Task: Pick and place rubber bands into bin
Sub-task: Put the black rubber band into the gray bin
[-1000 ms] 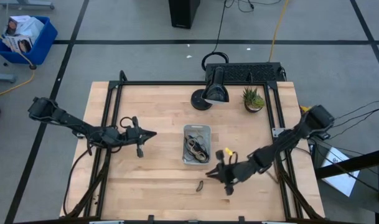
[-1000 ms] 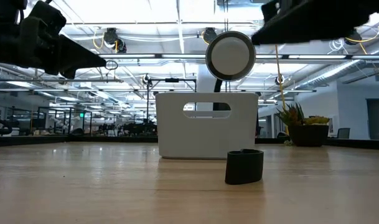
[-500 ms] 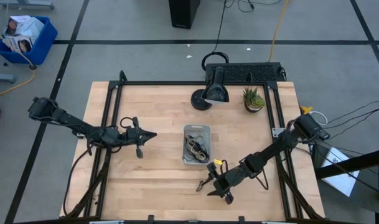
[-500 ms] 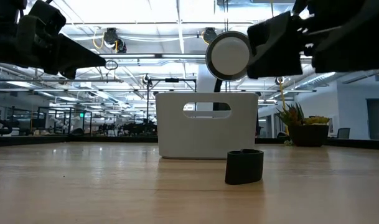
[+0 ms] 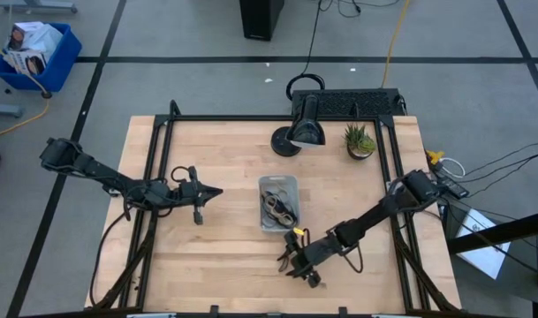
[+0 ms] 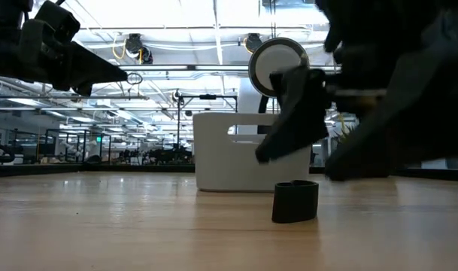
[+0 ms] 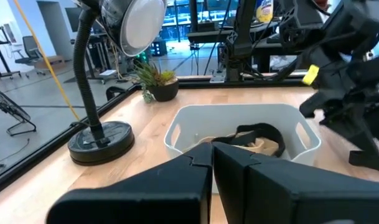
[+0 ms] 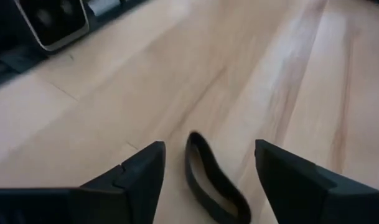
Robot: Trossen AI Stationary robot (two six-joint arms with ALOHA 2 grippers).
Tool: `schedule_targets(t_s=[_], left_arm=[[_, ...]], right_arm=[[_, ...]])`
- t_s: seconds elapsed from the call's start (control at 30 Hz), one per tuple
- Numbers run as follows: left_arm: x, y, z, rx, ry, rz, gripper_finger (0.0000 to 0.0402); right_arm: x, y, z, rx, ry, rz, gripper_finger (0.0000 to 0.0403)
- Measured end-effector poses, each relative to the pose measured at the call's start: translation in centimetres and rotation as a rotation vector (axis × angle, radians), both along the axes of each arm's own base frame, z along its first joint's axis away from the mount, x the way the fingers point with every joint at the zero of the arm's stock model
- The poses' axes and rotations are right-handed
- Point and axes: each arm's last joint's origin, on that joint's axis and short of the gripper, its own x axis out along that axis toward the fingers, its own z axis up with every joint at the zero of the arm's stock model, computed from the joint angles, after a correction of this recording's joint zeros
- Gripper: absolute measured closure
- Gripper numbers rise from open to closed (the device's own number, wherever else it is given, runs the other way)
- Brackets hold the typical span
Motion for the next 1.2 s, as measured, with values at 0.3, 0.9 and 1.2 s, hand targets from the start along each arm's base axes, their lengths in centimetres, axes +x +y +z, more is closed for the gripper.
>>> schedule_targets(t_s=[0.3, 0.9, 1.2], left_arm=[[0.0, 0.0, -0.3, 0.006, 0.027, 0.0, 0.038], [0.0, 0.0, -0.3, 0.006, 0.028, 0.0, 0.038], [0.0, 0.0, -0.4, 0.008, 0.04, 0.0, 0.038]], right_arm=[[0.7, -0.7, -1.7, 0.007, 0.052, -0.046, 0.0188], [1.4, -0.3, 2.1, -0.052, 0.023, 0.016, 0.0396], [-0.2, -1.3, 9.2, -0.084, -0.075, -0.056, 0.0399]])
